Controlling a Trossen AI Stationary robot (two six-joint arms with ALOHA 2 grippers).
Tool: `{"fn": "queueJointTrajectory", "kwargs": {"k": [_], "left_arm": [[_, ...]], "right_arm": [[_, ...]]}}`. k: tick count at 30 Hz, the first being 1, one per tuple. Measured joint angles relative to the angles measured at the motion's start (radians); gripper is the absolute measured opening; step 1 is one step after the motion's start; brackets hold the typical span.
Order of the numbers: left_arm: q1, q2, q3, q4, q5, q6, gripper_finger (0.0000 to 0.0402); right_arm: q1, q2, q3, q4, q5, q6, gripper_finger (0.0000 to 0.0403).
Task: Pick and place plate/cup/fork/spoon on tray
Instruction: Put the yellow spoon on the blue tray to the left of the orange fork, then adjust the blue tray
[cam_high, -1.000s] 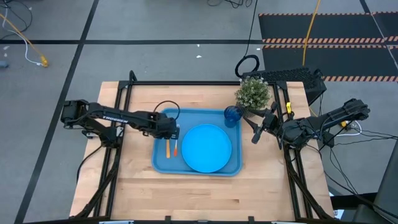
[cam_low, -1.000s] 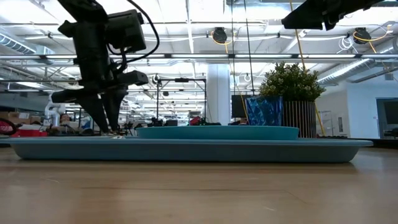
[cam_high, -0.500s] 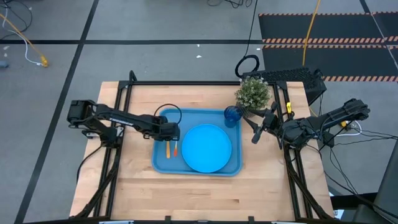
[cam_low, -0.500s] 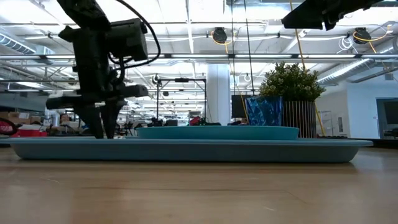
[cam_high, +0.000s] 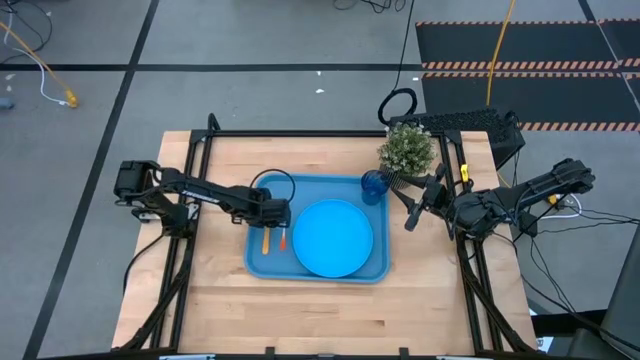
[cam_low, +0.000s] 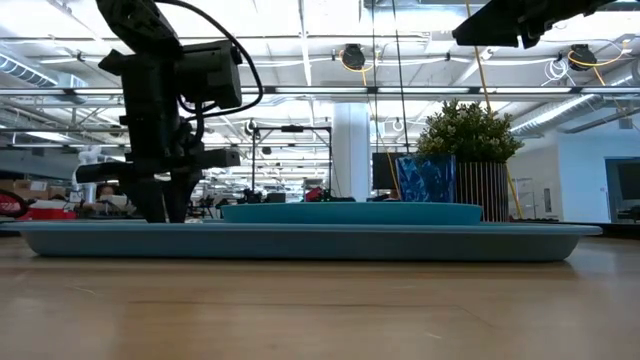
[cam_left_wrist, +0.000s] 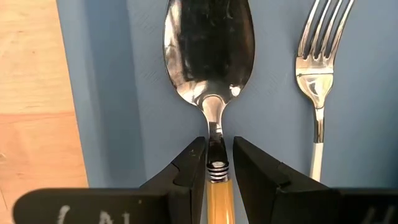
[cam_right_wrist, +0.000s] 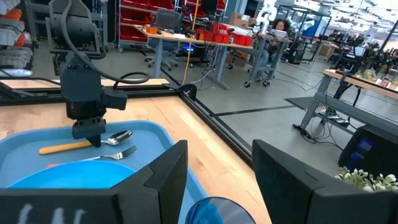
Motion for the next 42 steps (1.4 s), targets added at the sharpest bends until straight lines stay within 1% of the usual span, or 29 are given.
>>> {"fn": "queueJointTrajectory", "kwargs": {"k": [13,28,31,34,36,39,42], "left_arm": [[0.004,0.002,-0.002,0.0,0.007,0.038,0.0086],[0.001,-0.124,-0.006,-0.005,-0.024,0.05,0.0086],[-0.007,-0.146,-0.006,-0.006,-0.026,0.069,0.0086],[-0.015,-0.172,-0.006,-0.032,-0.029,0.12,0.0086],[-0.024,-0.188,-0.006,-0.046,-0.055,0.162,0.0086],[-0.038,-0.212,-0.006,-0.048,-0.121,0.25,0.0086],[-0.056,-0.243,-0.005,-0.037,-0.214,0.374,0.0086]], "right_arm": [[0.0,0.0,0.0,0.0,0.0,0.0,0.0174],[0.0,0.0,0.0,0.002,-0.001,0.0,0.0174],[0.0,0.0,0.0,0.001,-0.001,0.002,0.0174],[0.0,0.0,0.0,-0.022,-0.001,0.034,0.0174],[0.0,0.0,0.0,-0.048,-0.002,0.054,0.0174],[0.0,0.001,0.0,-0.067,-0.002,0.105,0.0174],[0.0,0.001,0.0,-0.099,0.001,0.221,0.0174]]}}
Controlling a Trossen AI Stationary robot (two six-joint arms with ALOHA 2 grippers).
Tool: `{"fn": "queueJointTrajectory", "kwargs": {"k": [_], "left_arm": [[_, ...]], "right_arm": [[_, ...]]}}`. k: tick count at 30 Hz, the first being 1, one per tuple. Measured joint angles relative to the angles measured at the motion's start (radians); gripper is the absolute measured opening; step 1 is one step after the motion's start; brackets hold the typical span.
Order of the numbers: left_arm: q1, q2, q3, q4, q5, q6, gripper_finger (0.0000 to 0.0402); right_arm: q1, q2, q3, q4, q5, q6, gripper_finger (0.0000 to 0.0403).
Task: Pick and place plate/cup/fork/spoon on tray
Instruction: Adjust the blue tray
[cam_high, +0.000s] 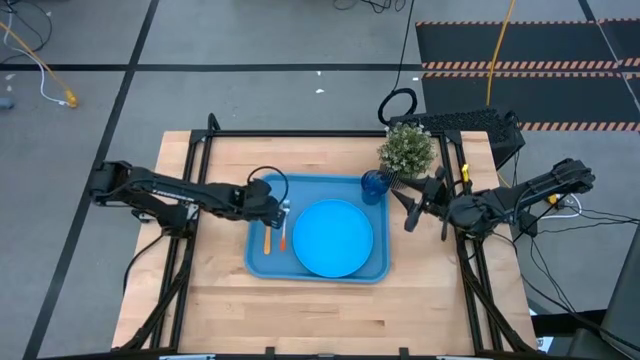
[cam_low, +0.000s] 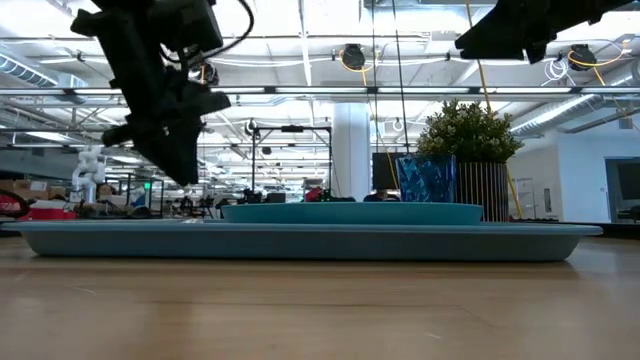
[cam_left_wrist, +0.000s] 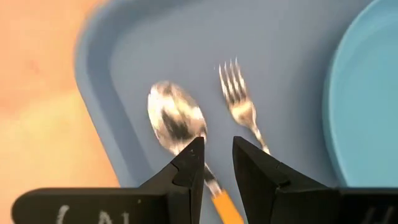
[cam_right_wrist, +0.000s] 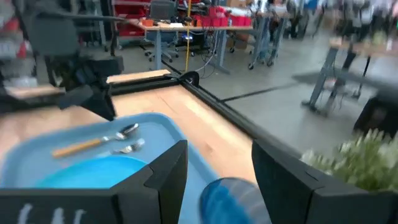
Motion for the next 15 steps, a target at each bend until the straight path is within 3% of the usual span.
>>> {"fn": "queueJointTrajectory", "kwargs": {"k": [5,9,15], "left_arm": [[-0.034,-0.078,0.0,-0.011,-0.113,0.135,0.0086],[-0.047,-0.164,0.0,-0.043,-0.121,0.177,0.0086],[-0.086,-0.312,0.0,-0.065,-0.143,0.186,0.0086]], "right_arm": [[0.0,0.038,0.029,-0.04,0.014,0.096,0.0174],[-0.032,0.139,0.202,-0.344,0.016,0.193,0.0174],[-0.14,0.386,0.465,-0.936,-0.277,0.549,0.0173]]}}
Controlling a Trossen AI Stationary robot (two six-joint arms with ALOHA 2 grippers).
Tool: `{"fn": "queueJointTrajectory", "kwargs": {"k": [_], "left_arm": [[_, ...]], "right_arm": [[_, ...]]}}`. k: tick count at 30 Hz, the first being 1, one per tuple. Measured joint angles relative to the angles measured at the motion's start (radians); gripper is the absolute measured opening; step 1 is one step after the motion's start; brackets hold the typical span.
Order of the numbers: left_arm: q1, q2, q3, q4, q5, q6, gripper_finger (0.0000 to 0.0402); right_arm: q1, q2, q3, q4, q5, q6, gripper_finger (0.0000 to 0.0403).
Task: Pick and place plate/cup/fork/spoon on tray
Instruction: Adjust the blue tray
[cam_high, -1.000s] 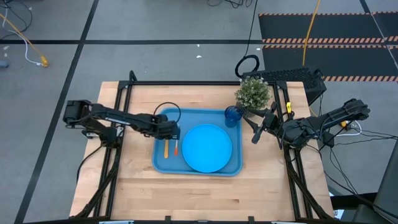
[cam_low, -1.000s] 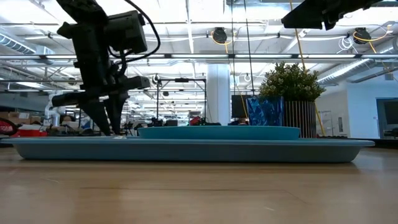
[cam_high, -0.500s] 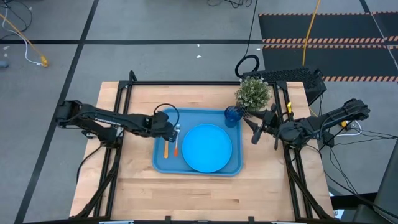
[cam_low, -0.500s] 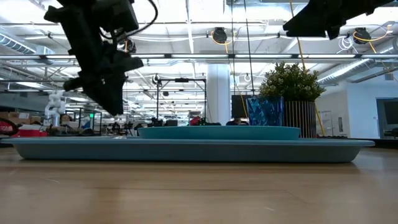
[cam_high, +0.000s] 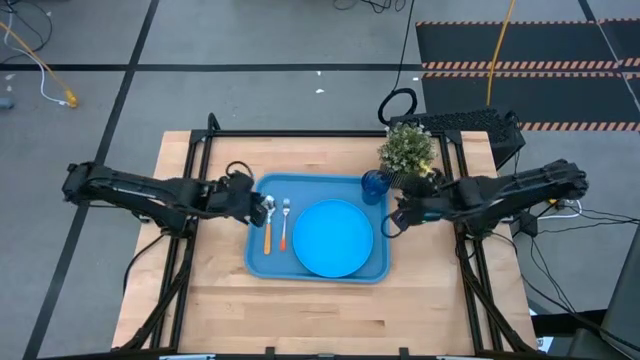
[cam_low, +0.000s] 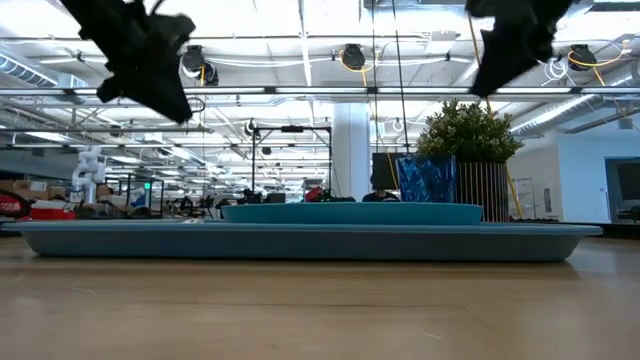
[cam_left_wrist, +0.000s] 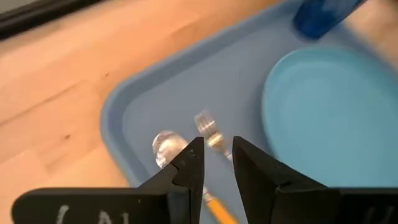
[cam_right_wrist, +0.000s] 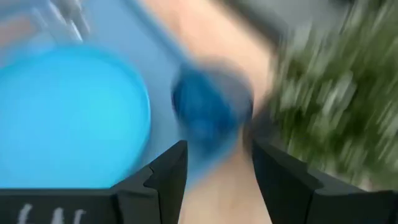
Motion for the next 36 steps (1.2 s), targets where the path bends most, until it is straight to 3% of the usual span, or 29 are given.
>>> {"fn": "queueJointTrajectory", "kwargs": {"k": [4,7,15,21,29,33,36], "left_arm": [[-0.037,-0.08,-0.048,0.025,-0.005,-0.017,0.0086],[-0.068,-0.139,-0.12,0.107,0.0,-0.031,0.0086],[-0.083,-0.314,-0.296,0.393,0.146,0.016,0.0086],[-0.083,-0.423,-0.381,0.621,0.298,0.211,0.0086],[-0.085,-0.435,-0.386,0.55,0.283,0.376,0.0086],[-0.083,-0.433,-0.386,0.485,0.207,0.251,0.0086],[-0.083,-0.432,-0.386,0.346,0.167,0.135,0.0086]], "right_arm": [[-0.017,0.087,0.026,-0.169,-0.13,0.173,0.0174],[-0.017,0.107,0.004,-0.162,-0.221,0.264,0.0174],[-0.015,0.07,-0.052,0.064,-0.367,0.262,0.0174],[-0.004,0.03,-0.161,0.267,-0.405,0.222,0.0174],[-0.013,0.021,-0.314,0.205,-0.463,0.409,0.0174],[-0.013,0.021,-0.355,0.203,-0.453,0.47,0.0174],[-0.013,0.021,-0.381,0.254,-0.448,0.483,0.0174]]}}
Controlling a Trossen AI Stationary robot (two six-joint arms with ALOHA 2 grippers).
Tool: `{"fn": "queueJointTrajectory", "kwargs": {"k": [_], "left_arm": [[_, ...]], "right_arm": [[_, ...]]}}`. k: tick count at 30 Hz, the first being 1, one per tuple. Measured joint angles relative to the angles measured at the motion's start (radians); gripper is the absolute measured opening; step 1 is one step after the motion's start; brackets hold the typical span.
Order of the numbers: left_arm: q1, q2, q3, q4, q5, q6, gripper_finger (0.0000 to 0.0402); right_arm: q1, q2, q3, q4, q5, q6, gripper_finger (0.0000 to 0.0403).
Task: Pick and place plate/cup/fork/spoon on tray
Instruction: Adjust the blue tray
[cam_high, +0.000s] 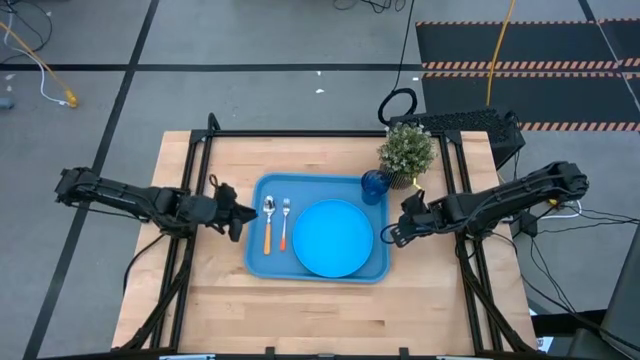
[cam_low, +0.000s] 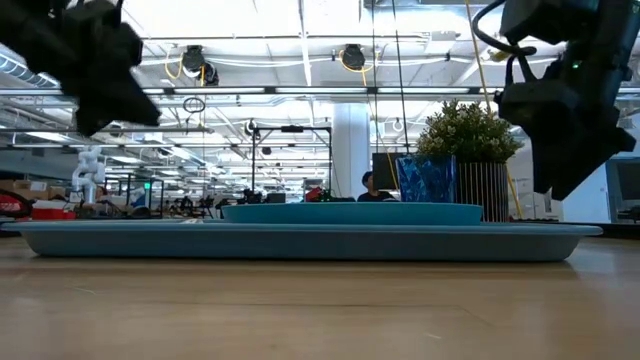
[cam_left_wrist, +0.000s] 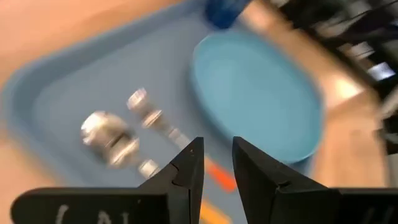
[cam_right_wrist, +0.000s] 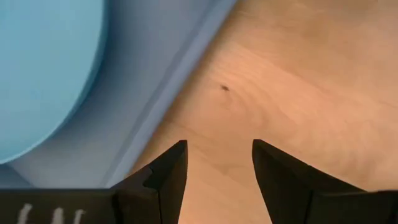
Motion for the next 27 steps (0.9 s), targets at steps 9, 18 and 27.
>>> {"fn": "queueJointTrajectory", "kwargs": {"k": [9,18,27], "left_arm": [[-0.008,0.006,0.0,-0.08,-0.019,0.016,0.0086],[0.0,0.006,0.0,-0.106,-0.011,-0.085,0.0086],[0.001,0.026,-0.021,-0.269,-0.058,-0.238,0.0086]], "right_arm": [[0.0,0.0,-0.098,0.222,0.023,0.023,0.0174],[0.0,0.002,-0.136,0.307,0.048,0.054,0.0174],[0.001,0.052,-0.136,0.347,0.077,0.03,0.0174]]}}
